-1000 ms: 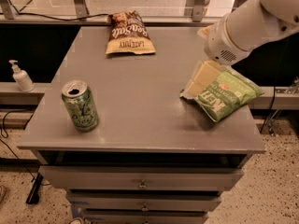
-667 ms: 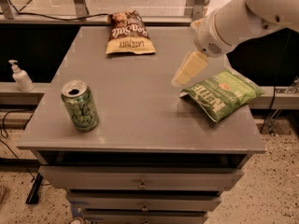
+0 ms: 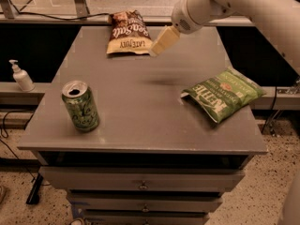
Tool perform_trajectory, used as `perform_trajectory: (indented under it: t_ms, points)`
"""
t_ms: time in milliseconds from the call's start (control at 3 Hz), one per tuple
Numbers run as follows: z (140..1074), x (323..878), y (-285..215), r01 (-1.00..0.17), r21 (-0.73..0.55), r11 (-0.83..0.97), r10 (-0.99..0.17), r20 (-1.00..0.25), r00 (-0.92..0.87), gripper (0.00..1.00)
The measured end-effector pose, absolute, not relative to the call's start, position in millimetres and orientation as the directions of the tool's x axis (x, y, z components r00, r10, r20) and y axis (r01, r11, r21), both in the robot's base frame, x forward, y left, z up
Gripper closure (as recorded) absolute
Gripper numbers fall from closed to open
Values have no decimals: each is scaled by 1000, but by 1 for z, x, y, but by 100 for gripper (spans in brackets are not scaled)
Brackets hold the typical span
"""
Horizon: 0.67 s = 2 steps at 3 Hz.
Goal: Move brown chip bag near green can
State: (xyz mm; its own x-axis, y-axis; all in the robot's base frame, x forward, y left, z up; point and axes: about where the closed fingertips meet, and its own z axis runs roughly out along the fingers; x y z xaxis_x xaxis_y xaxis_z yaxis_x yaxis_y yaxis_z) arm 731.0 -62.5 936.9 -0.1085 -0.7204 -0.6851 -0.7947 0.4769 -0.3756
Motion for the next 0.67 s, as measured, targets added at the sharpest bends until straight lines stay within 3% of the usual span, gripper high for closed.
perform_trajectory:
  t_ms: [667]
  points:
    - [903,813,-5,-778,-299,552,-658,-729,-187,0]
